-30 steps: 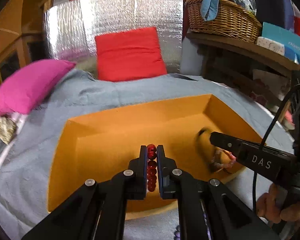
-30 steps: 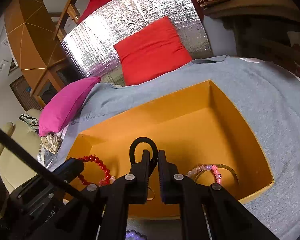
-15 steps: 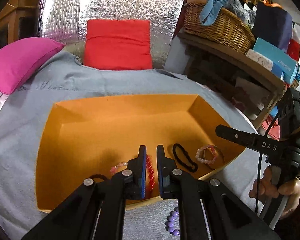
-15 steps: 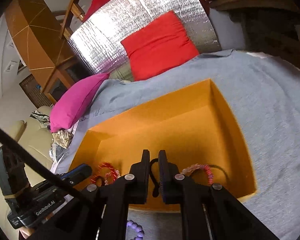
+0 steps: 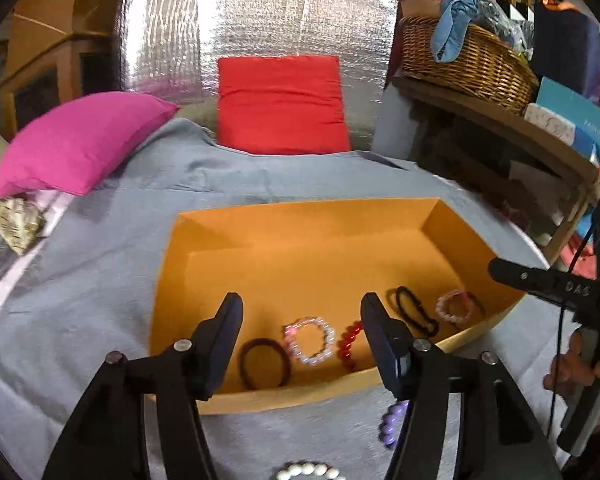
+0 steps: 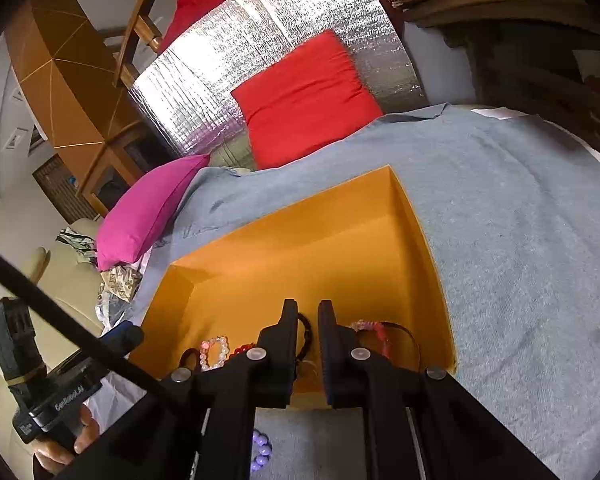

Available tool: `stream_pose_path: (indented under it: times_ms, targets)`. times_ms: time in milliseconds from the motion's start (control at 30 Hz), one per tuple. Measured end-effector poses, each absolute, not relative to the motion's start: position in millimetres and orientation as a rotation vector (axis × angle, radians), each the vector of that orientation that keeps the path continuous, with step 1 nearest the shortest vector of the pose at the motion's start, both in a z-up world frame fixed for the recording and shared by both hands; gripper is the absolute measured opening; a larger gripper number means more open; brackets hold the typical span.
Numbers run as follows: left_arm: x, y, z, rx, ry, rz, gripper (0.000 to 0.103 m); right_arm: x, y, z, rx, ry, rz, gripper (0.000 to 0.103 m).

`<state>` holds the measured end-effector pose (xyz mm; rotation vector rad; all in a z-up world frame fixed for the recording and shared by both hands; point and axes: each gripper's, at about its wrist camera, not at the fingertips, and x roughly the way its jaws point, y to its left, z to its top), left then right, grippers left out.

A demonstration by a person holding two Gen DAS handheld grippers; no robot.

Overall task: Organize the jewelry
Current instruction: 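Withdraw both tools from the box toward the white and purple bead bracelets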

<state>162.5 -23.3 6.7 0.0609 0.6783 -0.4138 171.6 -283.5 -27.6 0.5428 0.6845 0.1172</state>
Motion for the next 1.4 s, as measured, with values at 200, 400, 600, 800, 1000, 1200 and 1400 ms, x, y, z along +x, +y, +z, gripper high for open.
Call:
stream_pose_path:
  times_ms: [200, 400, 600, 800, 1000, 1200, 1400]
  targets:
    - [138.5, -18.0, 6.0, 0.143, 0.671, -0.311, 0.069, 159.9, -270.2, -21.3, 0.537, 0.677, 0.151, 0.021]
    - [117.7, -13.7, 4.7, 0.191, 0.681, -0.242, 0.072, 142.8, -248.5, -14.1, 0.5, 0.686, 0.189, 0.021]
    - [102.8, -10.5, 2.4, 0.215, 0.685, -0.225, 0.072, 122.4, -230.3, -9.3, 0.443, 0.691, 0.208, 0.039]
    - [92.7, -7.9, -1.0, 0.219, 0.696, -0.221, 0.072, 107.5, -223.3, -10.6, 0.435, 0.704, 0.206, 0.045]
    - [84.9, -4.8, -7.2, 0.224, 0.719, -0.218, 0.073, 95.9, -223.6, -17.6, 0.461, 0.749, 0.164, 0.06]
    - [78.2, -0.8, -14.7, 0.249, 0.742, -0.204, 0.073, 97.1, -226.6, -38.4, 0.498, 0.855, 0.103, 0.062]
    - [78.3, 3.9, -18.6, 0.261, 0.757, -0.194, 0.073, 100.6, -228.4, -48.2, 0.515, 0.898, 0.095, 0.062]
